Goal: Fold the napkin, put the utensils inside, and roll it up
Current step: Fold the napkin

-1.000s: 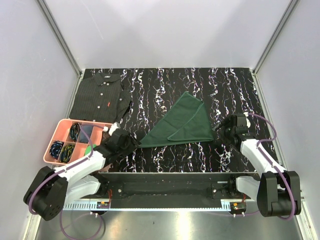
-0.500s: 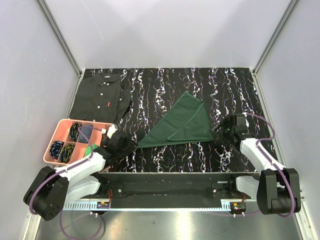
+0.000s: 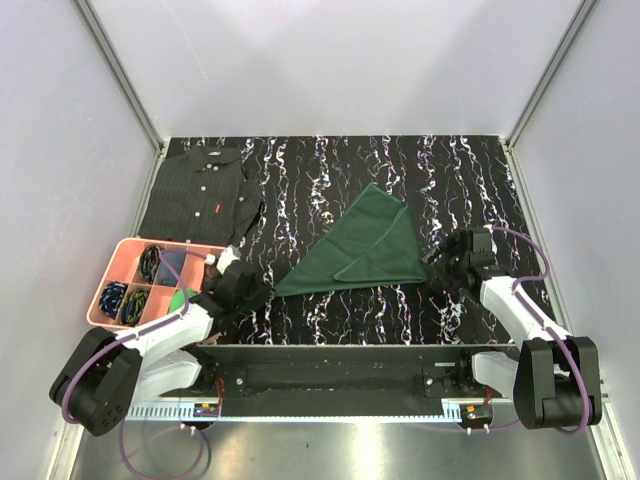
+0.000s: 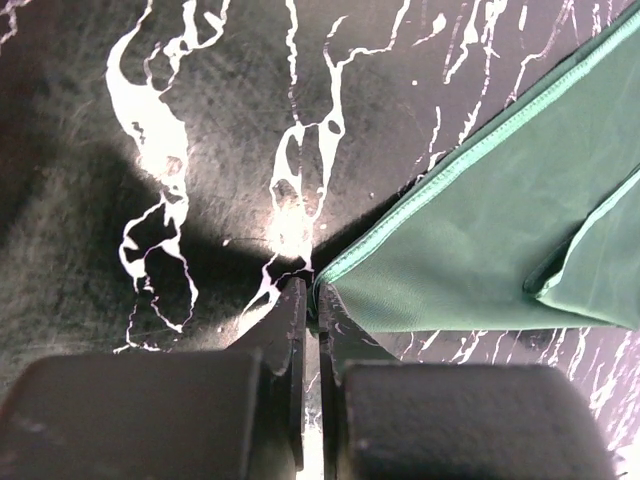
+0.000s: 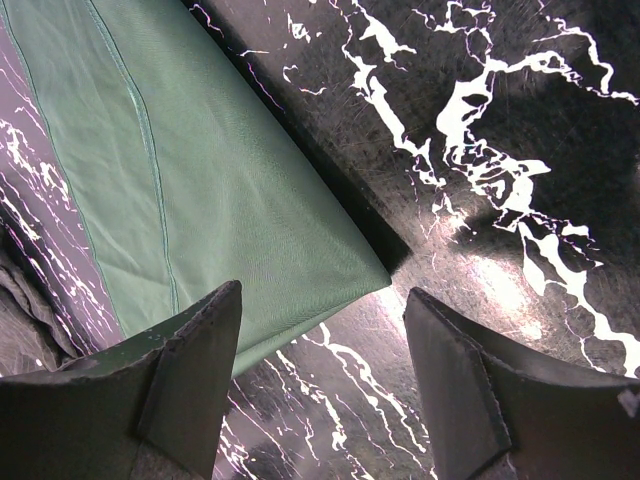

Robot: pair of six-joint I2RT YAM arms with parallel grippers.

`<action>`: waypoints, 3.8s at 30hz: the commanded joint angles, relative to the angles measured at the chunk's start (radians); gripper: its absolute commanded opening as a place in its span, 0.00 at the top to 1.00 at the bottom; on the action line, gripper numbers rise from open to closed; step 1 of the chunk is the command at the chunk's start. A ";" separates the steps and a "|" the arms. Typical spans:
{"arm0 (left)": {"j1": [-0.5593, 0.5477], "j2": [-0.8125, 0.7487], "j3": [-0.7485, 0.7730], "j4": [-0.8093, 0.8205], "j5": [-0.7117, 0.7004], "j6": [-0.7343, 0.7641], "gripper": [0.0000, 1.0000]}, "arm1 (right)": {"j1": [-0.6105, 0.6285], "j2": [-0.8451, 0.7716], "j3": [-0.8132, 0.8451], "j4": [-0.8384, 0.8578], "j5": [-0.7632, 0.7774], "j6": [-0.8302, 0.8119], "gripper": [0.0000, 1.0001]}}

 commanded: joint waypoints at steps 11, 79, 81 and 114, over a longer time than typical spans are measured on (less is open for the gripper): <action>-0.174 0.271 0.487 0.138 0.139 0.564 1.00 | 0.002 -0.020 0.026 0.038 -0.003 -0.014 0.26; -0.493 1.138 1.328 0.179 0.414 1.005 0.71 | 0.001 -0.256 -0.003 -0.063 0.227 0.021 0.23; -0.493 1.122 1.329 0.181 0.414 0.997 0.42 | 0.002 -0.262 0.008 -0.072 0.243 0.019 0.23; -0.051 0.985 1.154 -0.109 0.280 0.674 0.29 | 0.001 0.197 0.210 -0.054 0.117 -0.286 0.29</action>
